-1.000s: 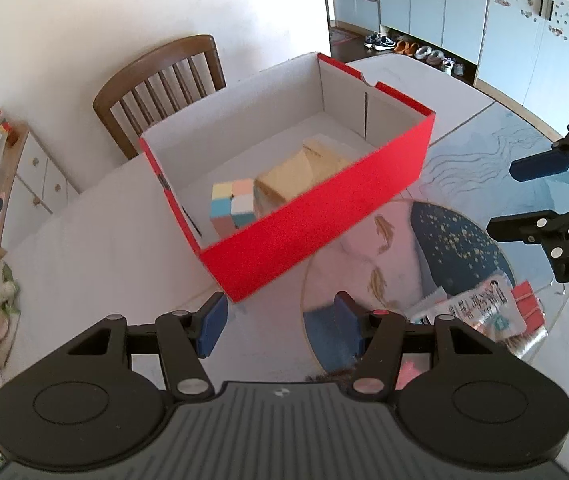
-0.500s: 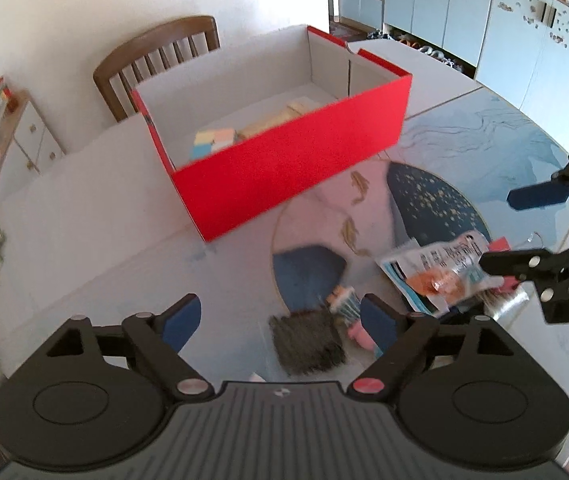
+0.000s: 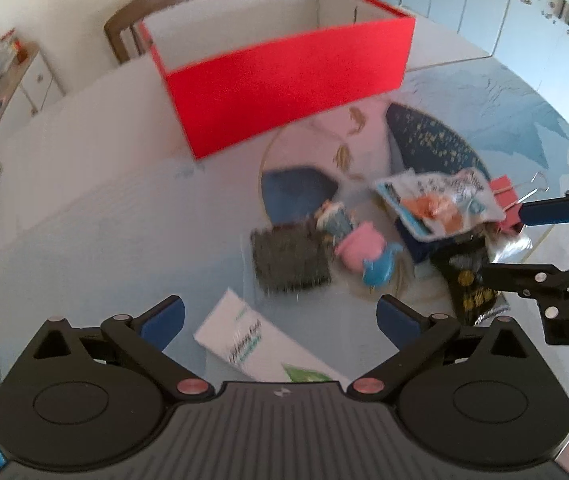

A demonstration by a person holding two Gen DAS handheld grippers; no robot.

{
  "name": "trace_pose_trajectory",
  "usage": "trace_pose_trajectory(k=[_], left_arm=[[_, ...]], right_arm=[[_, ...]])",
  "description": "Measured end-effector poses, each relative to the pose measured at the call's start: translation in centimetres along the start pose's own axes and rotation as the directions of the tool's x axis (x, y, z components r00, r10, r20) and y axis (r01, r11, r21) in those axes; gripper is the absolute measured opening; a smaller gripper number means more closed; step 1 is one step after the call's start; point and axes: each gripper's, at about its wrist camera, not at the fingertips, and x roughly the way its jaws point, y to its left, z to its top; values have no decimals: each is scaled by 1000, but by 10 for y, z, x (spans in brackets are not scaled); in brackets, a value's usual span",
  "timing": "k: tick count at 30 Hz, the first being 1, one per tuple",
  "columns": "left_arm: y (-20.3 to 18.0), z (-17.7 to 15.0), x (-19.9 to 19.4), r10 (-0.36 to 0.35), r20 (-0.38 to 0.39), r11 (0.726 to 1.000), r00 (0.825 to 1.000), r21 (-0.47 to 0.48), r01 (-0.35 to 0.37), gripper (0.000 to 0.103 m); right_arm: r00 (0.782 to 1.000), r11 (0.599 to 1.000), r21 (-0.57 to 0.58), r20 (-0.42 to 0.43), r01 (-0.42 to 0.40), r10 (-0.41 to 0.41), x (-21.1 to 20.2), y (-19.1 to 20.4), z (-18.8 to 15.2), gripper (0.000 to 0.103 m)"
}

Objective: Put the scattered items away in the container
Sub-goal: 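Move the left gripper to the Cooling Gel tube while the right gripper approaches the black snack packet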

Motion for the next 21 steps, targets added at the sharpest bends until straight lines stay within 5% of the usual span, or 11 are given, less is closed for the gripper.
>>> trace_pose_trajectory(k=[11, 21], left_arm=[[4, -28, 11, 26, -33, 996, 999, -81, -29, 103], [-7, -45, 19, 52, -25, 997, 998, -48, -54, 103]], right_arm=[[1000, 999, 38, -17, -12, 13, 7, 15, -19, 103], [999, 998, 66, -33, -1, 4, 19, 23, -22, 103]])
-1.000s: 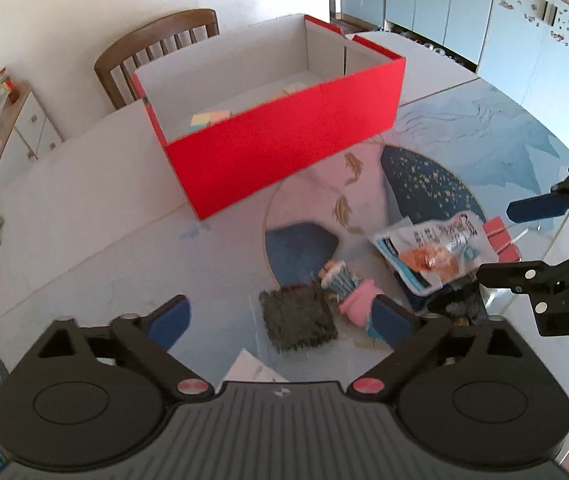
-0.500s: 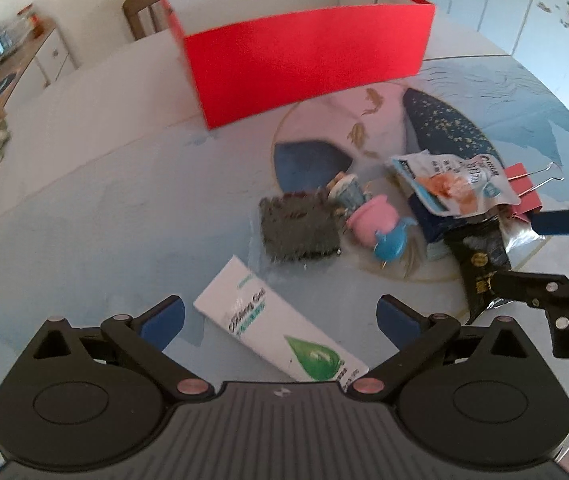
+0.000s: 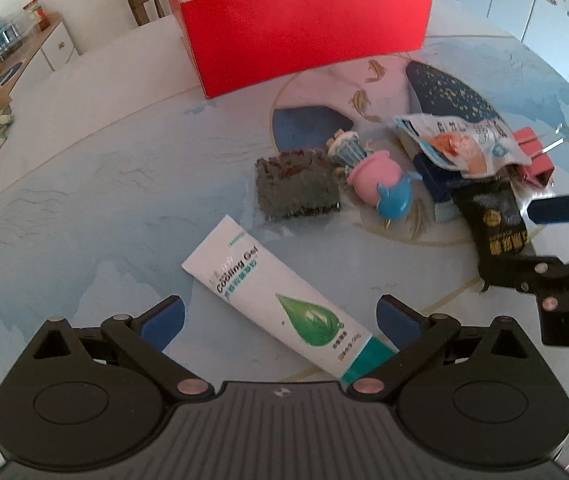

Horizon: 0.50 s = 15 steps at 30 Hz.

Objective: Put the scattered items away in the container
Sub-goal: 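Move the left gripper to the Cooling Gel tube while the right gripper approaches the black snack packet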

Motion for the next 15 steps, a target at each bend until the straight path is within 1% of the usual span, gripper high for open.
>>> trace_pose_trajectory(k=[3, 10, 12, 15], left_arm=[[4, -6, 2, 2, -6, 1000, 1000, 11, -2, 103], [29, -16, 5, 10, -44, 1000, 999, 9, -10, 103], [32, -16, 3, -2, -32, 1000, 999, 16, 3, 103], [28, -16, -1, -20, 12, 999, 1000, 41, 20, 103]], right_arm=[[1000, 1000, -2, -11, 6, -6, 4, -1, -3, 103], [1000, 1000, -10, -20, 10, -10, 3, -9, -8, 103], [1000, 1000, -17, -18, 6, -7, 3, -9, -8, 103], [1000, 1000, -28, -6, 4, -5, 3, -6, -7, 103]])
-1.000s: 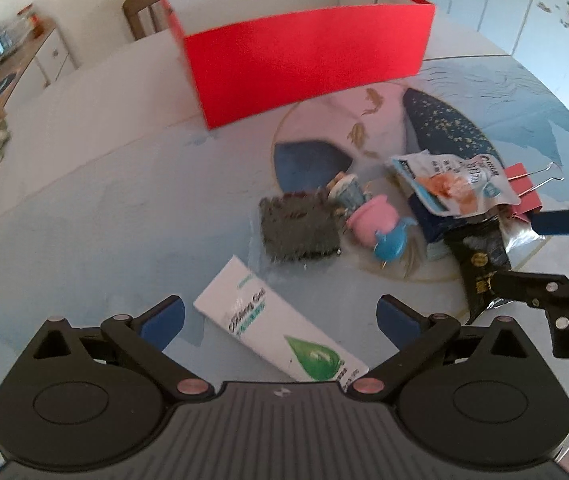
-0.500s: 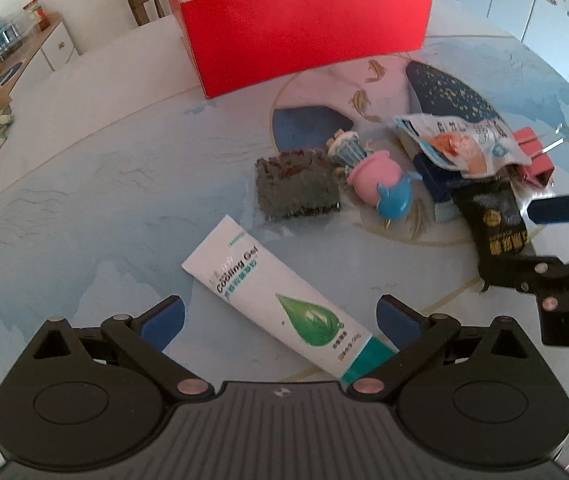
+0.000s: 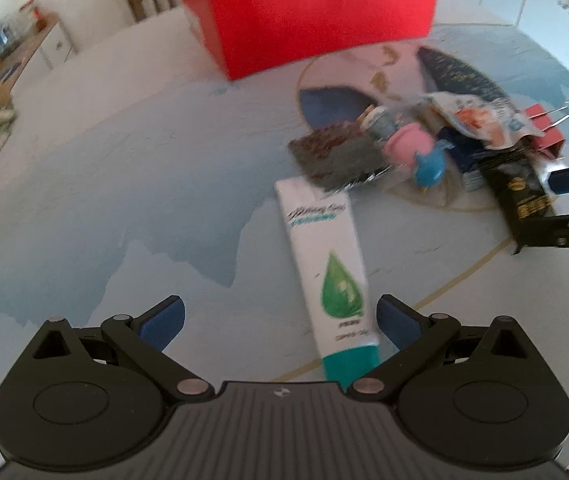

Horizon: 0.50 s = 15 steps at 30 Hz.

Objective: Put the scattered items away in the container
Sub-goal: 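Move the left gripper to the Cooling Gel tube while the right gripper approaches the black snack packet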

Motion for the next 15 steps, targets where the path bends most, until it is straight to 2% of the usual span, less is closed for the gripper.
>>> trace_pose_trajectory(k=[8, 12, 15], left_arm=[[-5, -4, -6, -31, 95, 999, 995, -6, 32, 100], [-8, -4, -4, -33, 99, 999, 995, -8, 34, 88], [-8, -5, -2, -34, 97, 999, 995, -13, 35, 83]], right_arm=[[1000, 1000, -9, 28, 3, -3, 1, 4, 2, 103], [1000, 1000, -9, 25, 8, -7, 5, 7, 3, 103], [1000, 1000, -5, 26, 13, -13, 7, 8, 2, 103]])
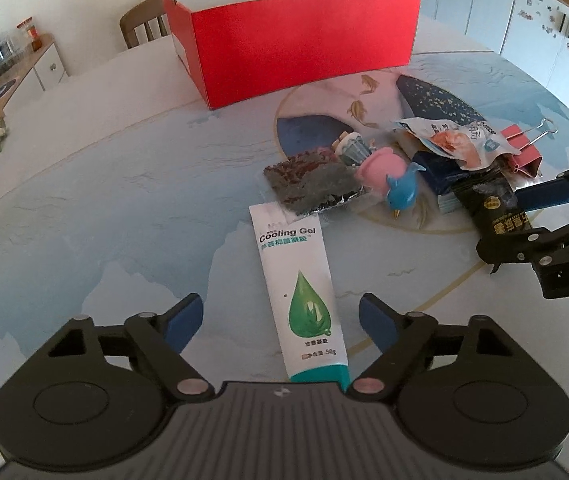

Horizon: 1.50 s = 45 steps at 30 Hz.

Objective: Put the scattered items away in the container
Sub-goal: 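Move the left gripper to the Cooling Gel tube while the right gripper approaches the black snack packet, then close the left gripper on the gel tube while the right gripper grasps the black packet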

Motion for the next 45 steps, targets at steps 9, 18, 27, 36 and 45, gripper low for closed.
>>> trace_pose_trajectory(k=[9, 18, 27, 36, 45], left_arm=[[-3, -3, 0, -14, 18, 1000, 1000, -3, 14, 68], [-4, -4, -2, -33, 48, 999, 998, -16, 34, 46], [-3, -1, -1, -36, 46, 999, 998, -27, 37, 34], [-1, 0, -4, -43, 38, 999, 998, -30, 45, 33], [1, -2, -10, -53, 48, 998, 997, -31, 55, 33]], right_arm=[[1000, 1000, 8, -17, 18, -18, 3, 3, 0, 103], [999, 999, 28, -29, 44, -44, 8, 7, 1, 103], [998, 998, 32, -26, 54, -53, 8, 7, 0, 103], [998, 998, 29, -19, 62, -62, 4, 9, 0, 103], [999, 998, 28, -4, 50, -50, -4, 11, 4, 103]])
